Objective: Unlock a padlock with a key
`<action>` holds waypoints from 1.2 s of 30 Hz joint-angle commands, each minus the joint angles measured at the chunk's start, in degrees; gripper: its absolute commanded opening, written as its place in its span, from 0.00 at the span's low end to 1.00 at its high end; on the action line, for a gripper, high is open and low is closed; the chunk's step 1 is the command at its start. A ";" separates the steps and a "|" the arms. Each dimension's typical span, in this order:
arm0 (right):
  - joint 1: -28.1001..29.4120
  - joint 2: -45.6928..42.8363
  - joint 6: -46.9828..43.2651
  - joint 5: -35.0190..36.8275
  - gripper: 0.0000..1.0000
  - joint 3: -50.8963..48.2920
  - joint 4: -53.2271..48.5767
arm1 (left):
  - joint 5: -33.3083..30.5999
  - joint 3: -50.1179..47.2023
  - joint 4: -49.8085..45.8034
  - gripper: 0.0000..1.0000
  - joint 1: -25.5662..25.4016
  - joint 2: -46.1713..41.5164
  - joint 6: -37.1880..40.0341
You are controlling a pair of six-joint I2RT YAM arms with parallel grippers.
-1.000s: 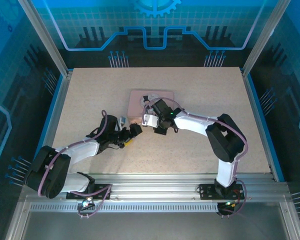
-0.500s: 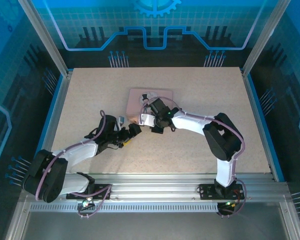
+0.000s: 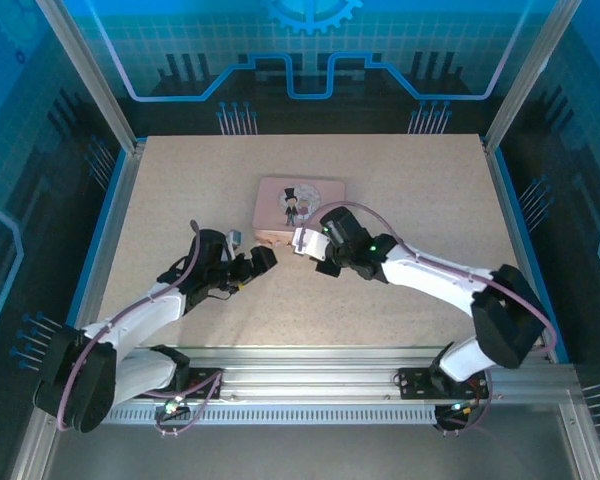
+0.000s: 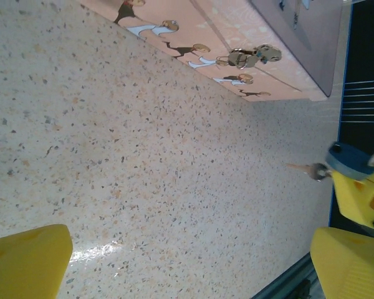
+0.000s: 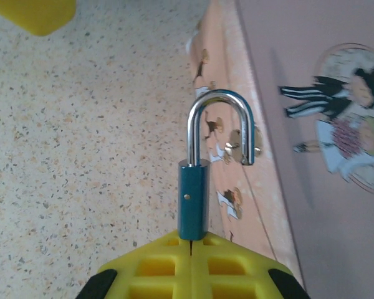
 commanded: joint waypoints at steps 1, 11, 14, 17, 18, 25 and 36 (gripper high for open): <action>-1.16 -5.29 5.90 3.01 0.00 -2.56 0.87 | -1.40 3.27 -3.92 0.99 0.28 -1.34 2.88; -12.14 -14.06 19.91 13.53 0.00 -8.46 -2.63 | -3.41 7.35 -7.64 0.99 0.01 -1.66 5.98; -16.17 -12.58 24.17 17.58 0.00 -7.59 -6.48 | -3.78 7.79 -7.95 0.99 0.01 -1.65 6.20; -18.91 -9.37 27.08 20.56 0.00 -5.83 -10.03 | -4.04 7.62 -7.82 0.99 0.01 -1.47 5.97; -19.69 -8.03 28.15 21.13 0.00 -5.39 -11.35 | -4.04 7.45 -7.65 0.99 0.01 -1.36 5.95; -22.34 3.57 31.97 21.51 0.00 -0.06 -15.45 | -4.87 7.17 -8.30 0.99 -0.02 -1.50 5.81; -23.25 11.03 37.39 17.73 0.21 4.58 -19.02 | -6.73 7.43 -9.57 0.99 0.01 -1.37 6.31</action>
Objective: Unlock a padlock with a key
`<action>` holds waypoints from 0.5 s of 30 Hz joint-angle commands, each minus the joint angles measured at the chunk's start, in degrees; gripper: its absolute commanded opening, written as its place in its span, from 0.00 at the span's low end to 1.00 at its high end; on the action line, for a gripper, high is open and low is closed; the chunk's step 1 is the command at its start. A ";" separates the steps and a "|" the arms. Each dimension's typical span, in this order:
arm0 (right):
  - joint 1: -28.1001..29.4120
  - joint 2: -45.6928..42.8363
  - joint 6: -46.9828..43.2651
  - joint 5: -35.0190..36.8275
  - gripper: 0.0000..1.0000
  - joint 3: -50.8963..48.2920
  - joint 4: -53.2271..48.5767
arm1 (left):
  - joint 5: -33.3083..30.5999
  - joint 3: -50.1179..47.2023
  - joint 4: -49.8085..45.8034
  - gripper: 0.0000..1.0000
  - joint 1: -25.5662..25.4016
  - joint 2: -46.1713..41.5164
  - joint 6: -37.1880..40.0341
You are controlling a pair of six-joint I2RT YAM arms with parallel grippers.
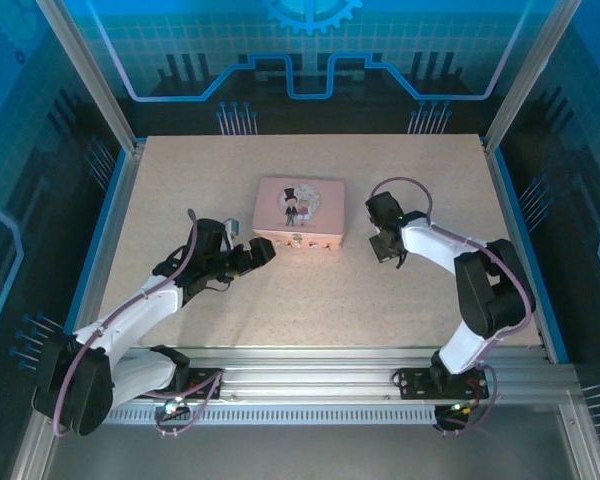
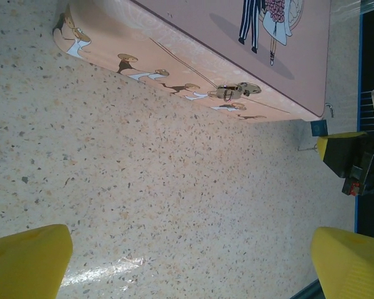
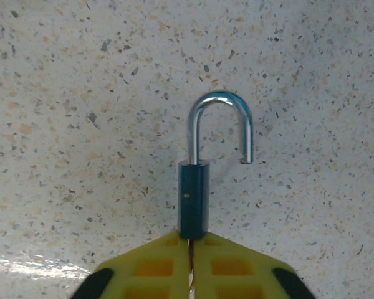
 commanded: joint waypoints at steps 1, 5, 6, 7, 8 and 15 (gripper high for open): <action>-0.80 -1.00 3.31 -1.45 0.25 1.77 -2.18 | -1.69 1.39 -1.68 0.99 0.08 -0.69 1.78; -1.35 -4.93 5.16 -0.15 0.35 1.64 -3.82 | -3.10 3.28 -4.10 0.99 0.19 -0.49 3.28; -1.55 -6.45 5.52 -0.16 0.37 1.62 -4.19 | -3.72 4.15 -5.23 0.99 0.34 -0.55 4.01; -1.78 -7.87 5.80 -0.33 0.39 1.51 -4.48 | -4.28 4.98 -6.24 0.99 0.46 -0.63 4.64; -2.07 -9.54 6.37 -0.08 0.41 1.53 -4.76 | -5.24 5.88 -7.51 0.99 0.78 -0.84 5.37; -3.37 -19.47 9.24 0.50 1.00 -0.25 -1.64 | -14.59 12.31 -15.06 0.99 4.33 -2.04 12.61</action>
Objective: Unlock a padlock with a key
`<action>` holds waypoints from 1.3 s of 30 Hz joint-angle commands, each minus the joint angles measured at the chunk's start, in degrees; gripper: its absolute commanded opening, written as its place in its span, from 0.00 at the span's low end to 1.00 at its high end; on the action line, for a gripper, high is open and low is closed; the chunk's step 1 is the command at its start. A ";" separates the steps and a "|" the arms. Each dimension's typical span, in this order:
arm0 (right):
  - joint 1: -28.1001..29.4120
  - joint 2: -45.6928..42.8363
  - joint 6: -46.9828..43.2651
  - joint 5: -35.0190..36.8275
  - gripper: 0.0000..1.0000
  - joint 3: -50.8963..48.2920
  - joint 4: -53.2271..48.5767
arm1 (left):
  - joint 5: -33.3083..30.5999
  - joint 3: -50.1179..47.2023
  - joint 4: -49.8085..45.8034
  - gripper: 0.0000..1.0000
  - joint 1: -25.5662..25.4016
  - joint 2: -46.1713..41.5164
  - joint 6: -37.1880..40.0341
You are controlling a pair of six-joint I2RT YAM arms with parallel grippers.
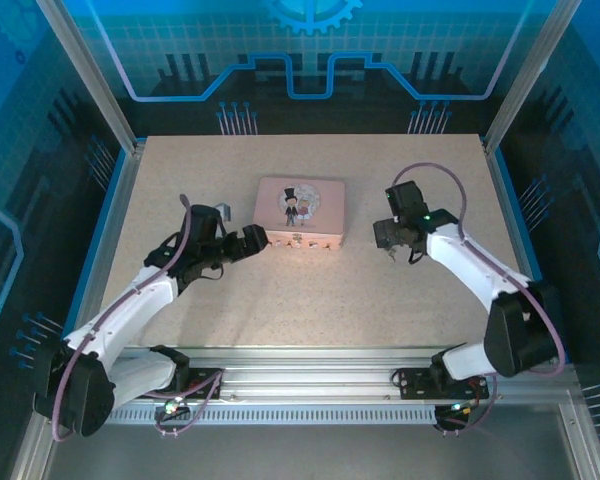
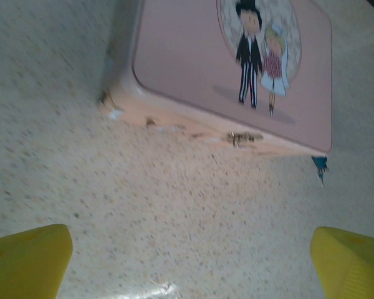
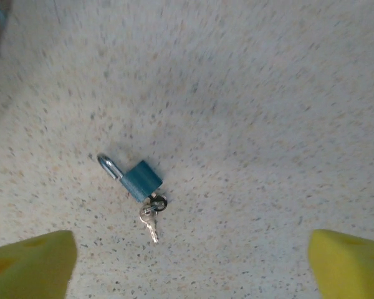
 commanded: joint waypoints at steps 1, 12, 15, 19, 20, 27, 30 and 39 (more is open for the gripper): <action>-1.37 -4.27 2.92 1.16 1.00 -1.34 2.51 | -8.09 3.56 -5.74 0.99 2.89 -1.62 6.93; -3.16 -15.51 -11.49 7.25 1.00 -30.04 49.27 | -27.17 -17.92 30.13 0.99 13.29 -6.84 25.34; -5.00 -11.81 -11.86 7.45 1.00 -32.85 56.32 | -25.95 -21.11 40.51 0.99 17.17 0.77 25.30; -7.58 -7.13 -12.85 4.83 1.00 -37.51 69.55 | -25.05 -21.96 52.87 0.99 17.93 11.37 27.80; -8.12 -5.59 -13.26 3.97 1.00 -37.58 71.00 | -24.08 -22.50 57.53 0.99 17.93 13.05 28.77; -12.96 8.02 -12.49 -11.68 1.00 -37.06 85.55 | -17.95 -24.29 76.36 0.99 16.44 25.70 33.27; -14.41 6.92 -11.38 -14.19 1.00 -35.18 79.14 | -19.87 -23.81 74.46 0.99 16.15 25.32 33.11; -14.58 6.58 -12.33 -18.14 1.00 -34.05 76.16 | -21.69 -23.68 73.93 0.99 15.21 25.21 33.61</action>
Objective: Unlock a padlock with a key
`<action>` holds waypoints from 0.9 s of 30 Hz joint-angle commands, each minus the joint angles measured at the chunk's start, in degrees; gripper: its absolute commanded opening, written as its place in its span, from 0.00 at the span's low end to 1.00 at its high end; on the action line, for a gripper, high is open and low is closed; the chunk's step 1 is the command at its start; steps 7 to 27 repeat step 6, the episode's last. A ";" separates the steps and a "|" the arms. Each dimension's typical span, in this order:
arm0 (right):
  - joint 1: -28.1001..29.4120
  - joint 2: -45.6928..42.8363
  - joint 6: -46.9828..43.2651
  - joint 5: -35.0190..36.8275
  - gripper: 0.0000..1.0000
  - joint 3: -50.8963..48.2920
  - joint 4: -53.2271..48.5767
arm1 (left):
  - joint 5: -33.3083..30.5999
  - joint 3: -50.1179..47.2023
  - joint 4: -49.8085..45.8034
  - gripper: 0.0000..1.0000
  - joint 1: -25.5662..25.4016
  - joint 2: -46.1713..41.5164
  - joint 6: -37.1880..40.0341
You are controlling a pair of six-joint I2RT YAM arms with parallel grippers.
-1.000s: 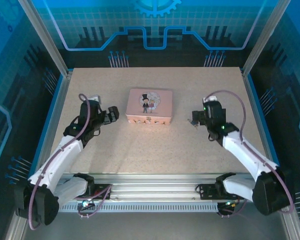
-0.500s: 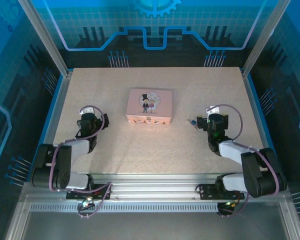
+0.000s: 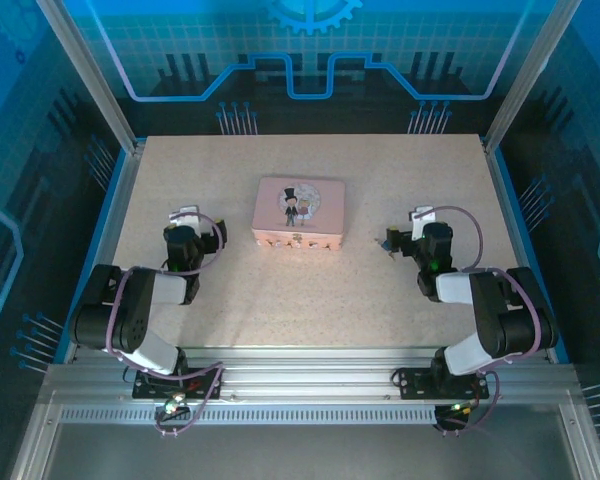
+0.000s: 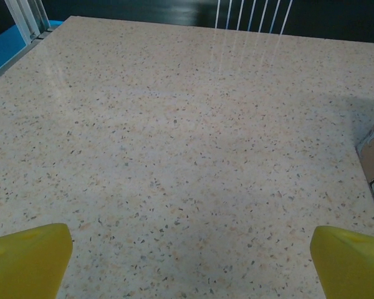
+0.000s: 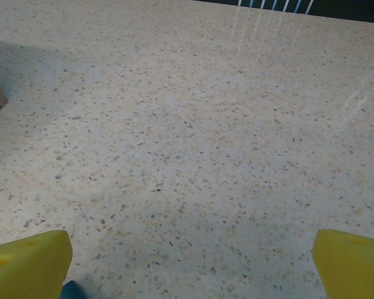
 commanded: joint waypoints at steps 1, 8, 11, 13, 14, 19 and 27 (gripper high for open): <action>-1.60 -0.11 -0.94 -7.04 1.00 1.88 0.16 | -1.01 -0.14 2.79 0.99 -0.29 0.36 1.51; -1.55 -0.14 -1.10 -6.73 1.00 1.55 0.74 | -1.18 -0.36 3.22 0.99 -1.07 0.37 2.45; -1.55 -0.14 -1.10 -6.73 1.00 1.55 0.74 | -1.18 -0.36 3.22 0.99 -1.07 0.37 2.45; -1.55 -0.14 -1.10 -6.73 1.00 1.55 0.74 | -1.18 -0.36 3.22 0.99 -1.07 0.37 2.45; -1.55 -0.14 -1.10 -6.73 1.00 1.55 0.74 | -1.18 -0.36 3.22 0.99 -1.07 0.37 2.45; -1.55 -0.14 -1.10 -6.73 1.00 1.55 0.74 | -1.18 -0.36 3.22 0.99 -1.07 0.37 2.45; -1.55 -0.14 -1.10 -6.73 1.00 1.55 0.74 | -1.18 -0.36 3.22 0.99 -1.07 0.37 2.45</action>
